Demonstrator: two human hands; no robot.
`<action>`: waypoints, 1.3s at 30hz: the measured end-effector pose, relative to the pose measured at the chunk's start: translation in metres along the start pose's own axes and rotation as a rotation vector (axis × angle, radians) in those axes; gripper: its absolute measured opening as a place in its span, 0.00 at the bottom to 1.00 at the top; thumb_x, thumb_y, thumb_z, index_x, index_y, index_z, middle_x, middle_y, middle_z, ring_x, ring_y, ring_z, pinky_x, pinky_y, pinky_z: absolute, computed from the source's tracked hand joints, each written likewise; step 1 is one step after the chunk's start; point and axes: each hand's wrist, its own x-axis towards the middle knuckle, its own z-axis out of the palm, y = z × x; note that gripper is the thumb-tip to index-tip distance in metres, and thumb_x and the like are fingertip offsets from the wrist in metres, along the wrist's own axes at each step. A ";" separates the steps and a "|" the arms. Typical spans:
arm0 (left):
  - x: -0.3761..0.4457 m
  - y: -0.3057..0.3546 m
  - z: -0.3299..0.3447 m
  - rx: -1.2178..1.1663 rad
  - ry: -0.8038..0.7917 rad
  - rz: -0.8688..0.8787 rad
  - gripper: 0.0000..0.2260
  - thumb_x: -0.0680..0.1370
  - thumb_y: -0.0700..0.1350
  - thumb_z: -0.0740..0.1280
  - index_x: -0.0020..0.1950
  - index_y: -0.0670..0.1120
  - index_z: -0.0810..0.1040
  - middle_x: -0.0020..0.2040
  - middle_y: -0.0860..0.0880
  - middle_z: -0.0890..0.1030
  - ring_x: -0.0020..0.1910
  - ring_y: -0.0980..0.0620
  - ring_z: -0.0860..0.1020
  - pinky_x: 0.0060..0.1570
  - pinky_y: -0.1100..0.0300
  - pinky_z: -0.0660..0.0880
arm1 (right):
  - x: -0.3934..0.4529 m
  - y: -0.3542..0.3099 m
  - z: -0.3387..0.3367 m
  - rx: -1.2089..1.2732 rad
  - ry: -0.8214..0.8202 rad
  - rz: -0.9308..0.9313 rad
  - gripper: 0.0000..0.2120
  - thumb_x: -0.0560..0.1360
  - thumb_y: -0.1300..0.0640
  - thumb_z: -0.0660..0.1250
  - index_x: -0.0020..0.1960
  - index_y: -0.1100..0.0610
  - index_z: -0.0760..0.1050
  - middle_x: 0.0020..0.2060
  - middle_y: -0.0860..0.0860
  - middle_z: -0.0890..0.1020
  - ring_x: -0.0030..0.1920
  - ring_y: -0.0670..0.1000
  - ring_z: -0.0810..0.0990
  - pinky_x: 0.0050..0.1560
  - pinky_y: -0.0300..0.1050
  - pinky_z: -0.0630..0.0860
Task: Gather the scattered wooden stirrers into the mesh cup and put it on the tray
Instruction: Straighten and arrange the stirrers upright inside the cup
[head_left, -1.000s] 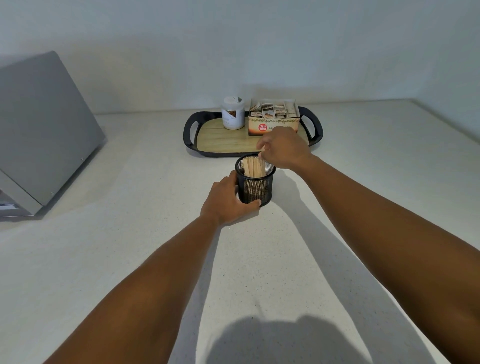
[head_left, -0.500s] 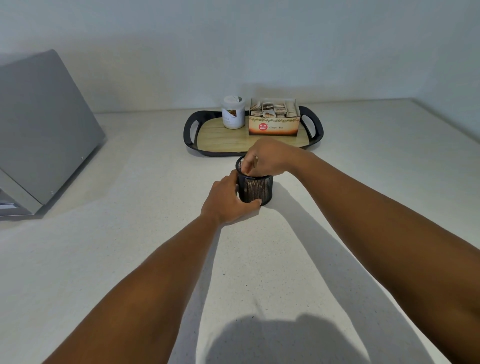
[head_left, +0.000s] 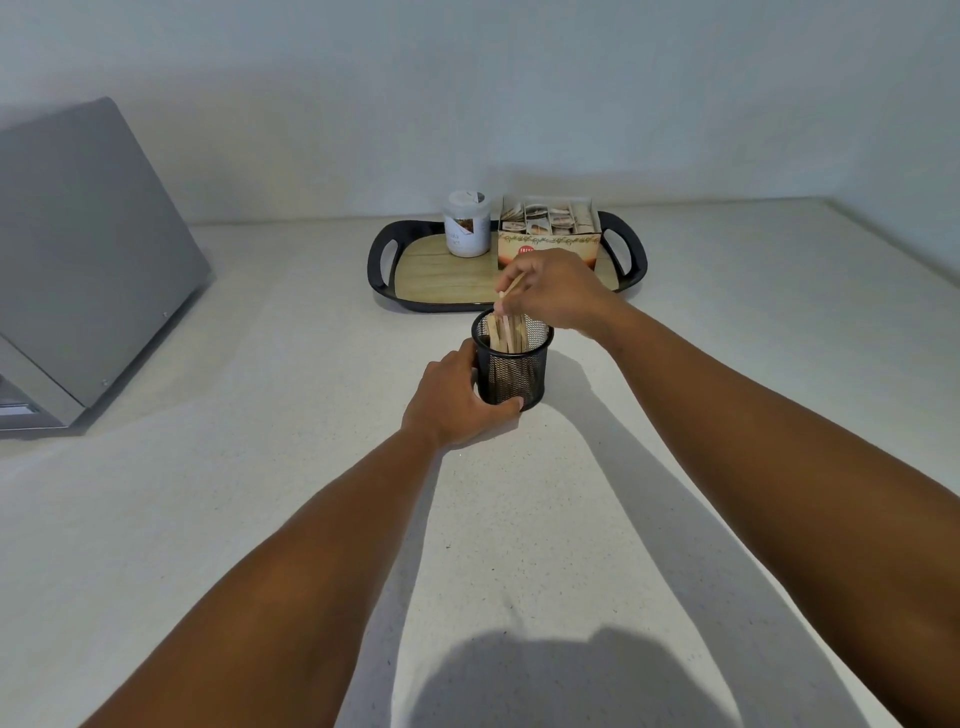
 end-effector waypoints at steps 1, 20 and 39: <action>0.000 0.000 0.000 -0.003 -0.001 -0.001 0.36 0.64 0.66 0.73 0.68 0.53 0.71 0.59 0.55 0.82 0.56 0.54 0.80 0.56 0.53 0.81 | 0.000 0.002 0.001 0.002 0.013 0.005 0.10 0.68 0.60 0.77 0.49 0.54 0.81 0.44 0.52 0.86 0.47 0.51 0.85 0.50 0.47 0.80; 0.000 0.001 0.000 -0.001 -0.018 -0.016 0.39 0.63 0.69 0.71 0.70 0.53 0.69 0.63 0.53 0.81 0.59 0.52 0.79 0.56 0.56 0.81 | -0.004 0.004 0.005 -0.255 0.000 -0.073 0.14 0.72 0.56 0.75 0.57 0.54 0.82 0.50 0.50 0.84 0.53 0.49 0.81 0.42 0.39 0.77; 0.000 0.000 0.001 -0.004 -0.013 -0.017 0.37 0.63 0.68 0.72 0.68 0.54 0.70 0.60 0.55 0.82 0.57 0.53 0.80 0.55 0.54 0.82 | -0.004 -0.005 0.007 -0.194 -0.076 -0.042 0.13 0.69 0.58 0.75 0.53 0.52 0.82 0.48 0.49 0.83 0.52 0.51 0.82 0.50 0.50 0.82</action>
